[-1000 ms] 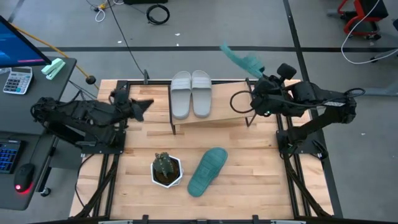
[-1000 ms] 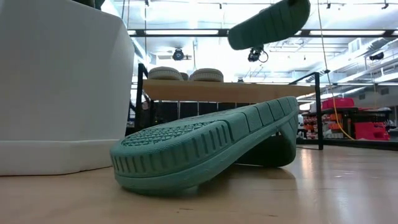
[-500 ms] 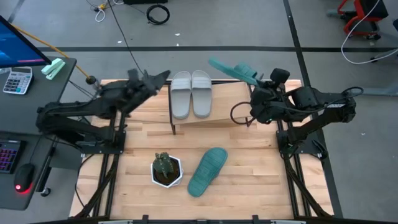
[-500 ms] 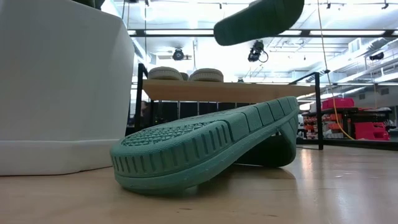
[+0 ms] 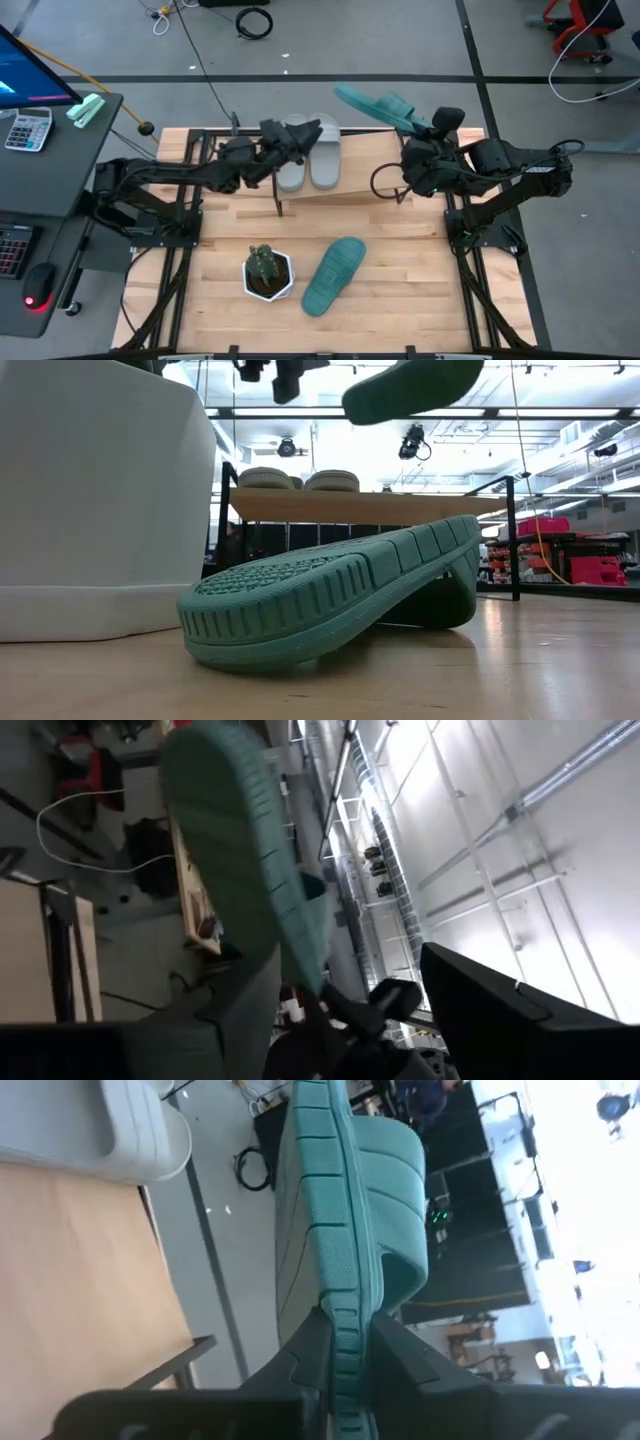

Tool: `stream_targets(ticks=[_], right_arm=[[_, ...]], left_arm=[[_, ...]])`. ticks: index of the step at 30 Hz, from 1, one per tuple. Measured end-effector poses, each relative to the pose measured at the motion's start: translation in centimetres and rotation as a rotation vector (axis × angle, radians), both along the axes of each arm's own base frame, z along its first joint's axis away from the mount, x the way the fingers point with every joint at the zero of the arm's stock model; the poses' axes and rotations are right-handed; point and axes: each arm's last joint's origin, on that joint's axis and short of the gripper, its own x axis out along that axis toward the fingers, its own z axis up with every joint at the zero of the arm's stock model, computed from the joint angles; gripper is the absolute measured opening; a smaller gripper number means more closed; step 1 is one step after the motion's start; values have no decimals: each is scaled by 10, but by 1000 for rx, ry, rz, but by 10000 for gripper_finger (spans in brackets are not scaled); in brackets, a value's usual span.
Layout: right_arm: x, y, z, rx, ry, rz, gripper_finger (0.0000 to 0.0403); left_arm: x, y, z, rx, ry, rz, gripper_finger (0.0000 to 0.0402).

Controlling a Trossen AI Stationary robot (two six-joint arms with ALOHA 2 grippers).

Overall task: Pick and place slides into the shelf
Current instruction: Put the right green slides on the shelf

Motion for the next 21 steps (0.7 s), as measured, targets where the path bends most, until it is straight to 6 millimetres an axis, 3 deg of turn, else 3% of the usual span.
stream_targets(ticks=[3,9,16,21], right_arm=[[5,1,3,-12,3,34,48],[14,4,7,22,4,123,48],[20,4,11,-19,15,153,48],[20,5,11,-42,68,174,48]], left_arm=[[6,1,-1,-16,-1,-2,248],[11,6,23,23,-24,83,230],[17,11,41,68,163,68,224],[17,8,44,69,178,57,239]])
